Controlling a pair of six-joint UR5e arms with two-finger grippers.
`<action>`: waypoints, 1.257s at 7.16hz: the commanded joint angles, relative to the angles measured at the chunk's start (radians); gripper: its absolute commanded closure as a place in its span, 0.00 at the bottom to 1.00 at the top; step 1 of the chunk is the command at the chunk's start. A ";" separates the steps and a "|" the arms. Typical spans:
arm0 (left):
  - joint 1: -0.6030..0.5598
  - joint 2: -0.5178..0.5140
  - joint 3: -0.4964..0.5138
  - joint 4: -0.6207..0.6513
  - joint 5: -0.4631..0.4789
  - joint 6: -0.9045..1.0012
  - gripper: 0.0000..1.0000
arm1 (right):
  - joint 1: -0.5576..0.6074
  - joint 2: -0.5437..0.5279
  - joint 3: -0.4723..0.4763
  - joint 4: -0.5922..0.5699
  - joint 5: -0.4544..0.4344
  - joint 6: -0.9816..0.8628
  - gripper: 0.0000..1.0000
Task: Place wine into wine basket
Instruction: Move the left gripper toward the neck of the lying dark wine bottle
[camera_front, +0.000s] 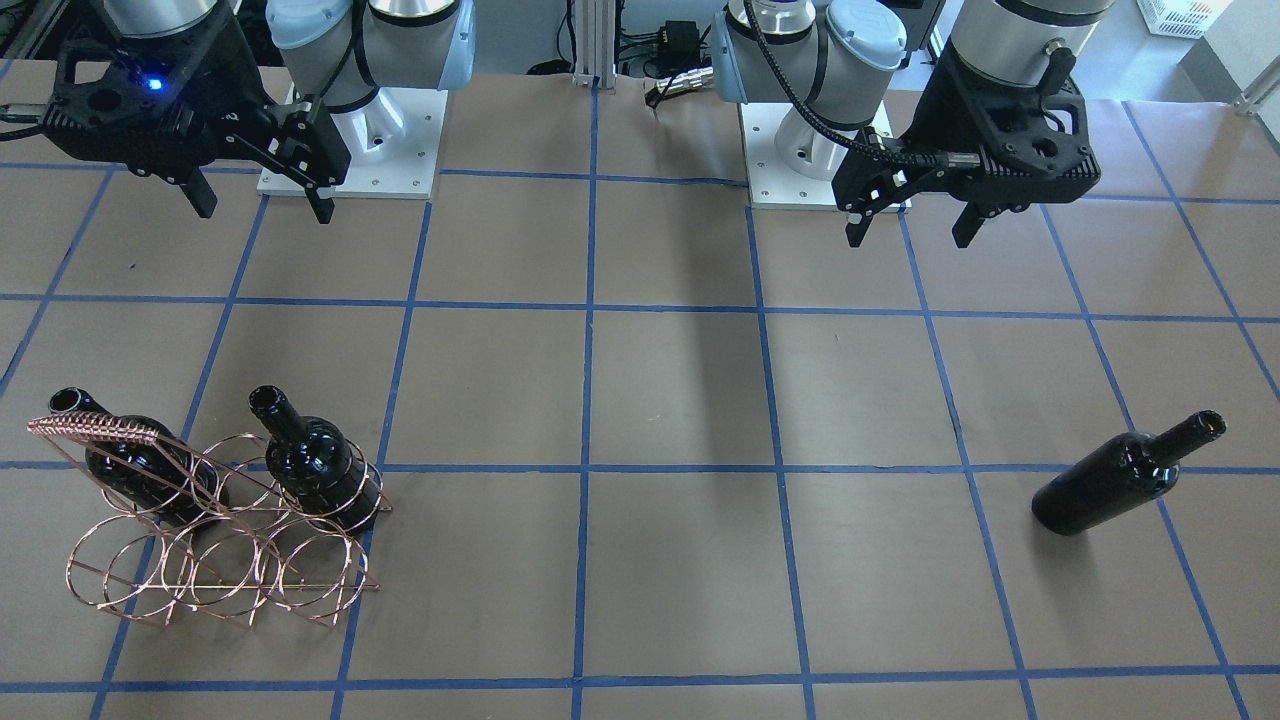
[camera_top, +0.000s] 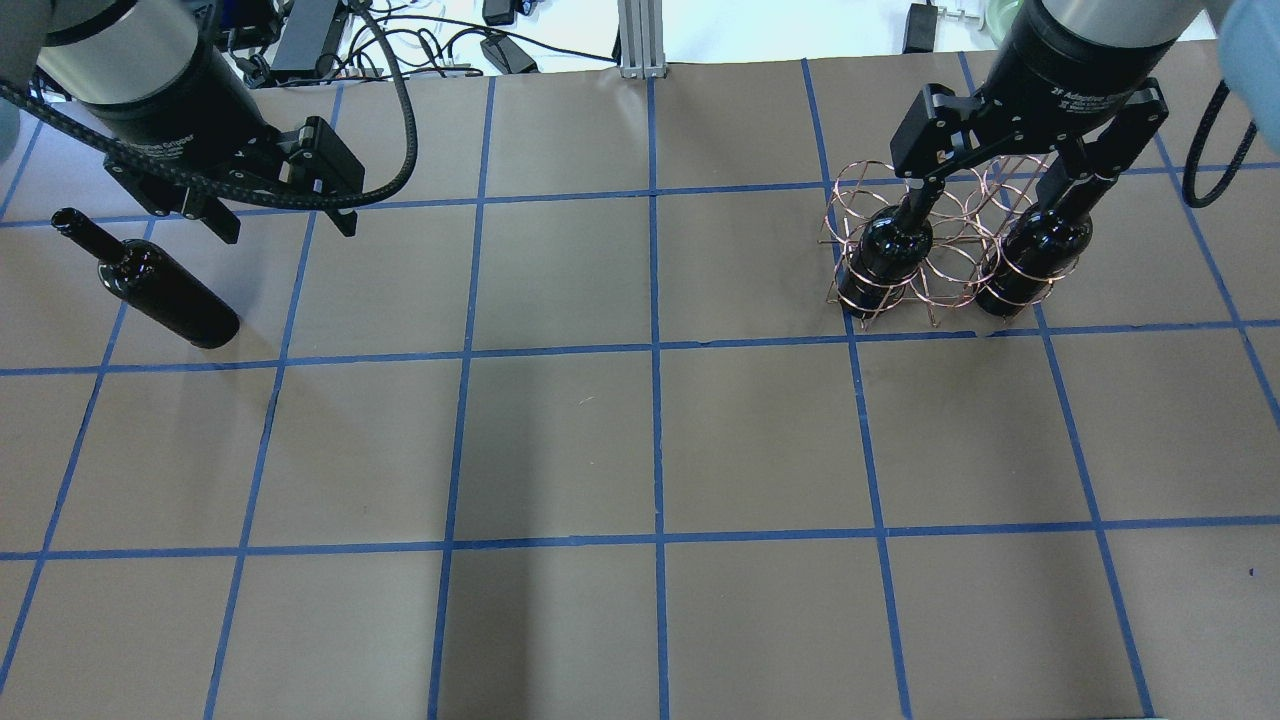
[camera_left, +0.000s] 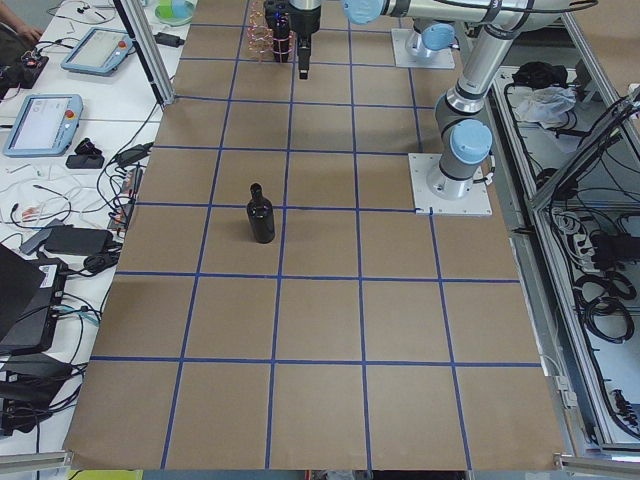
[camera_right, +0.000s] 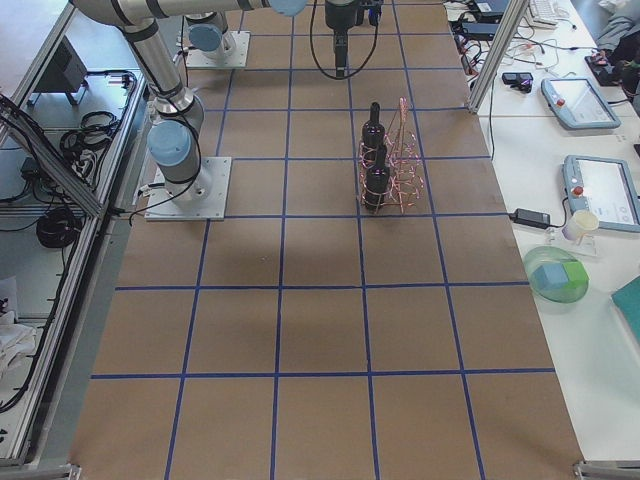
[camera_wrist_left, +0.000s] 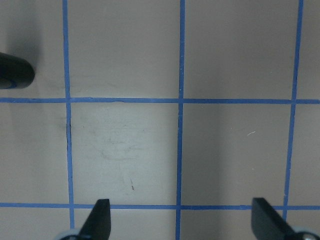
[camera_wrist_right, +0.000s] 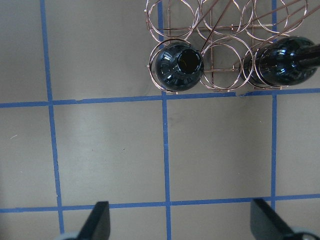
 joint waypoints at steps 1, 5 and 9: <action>0.000 0.000 -0.001 0.002 0.000 0.002 0.00 | 0.000 0.000 0.002 0.000 0.000 0.000 0.00; 0.000 0.008 -0.007 0.000 0.003 0.004 0.00 | 0.000 0.000 0.002 0.000 0.000 0.000 0.00; 0.000 0.005 -0.024 0.003 0.000 0.004 0.00 | 0.000 0.000 0.002 0.002 0.000 0.000 0.00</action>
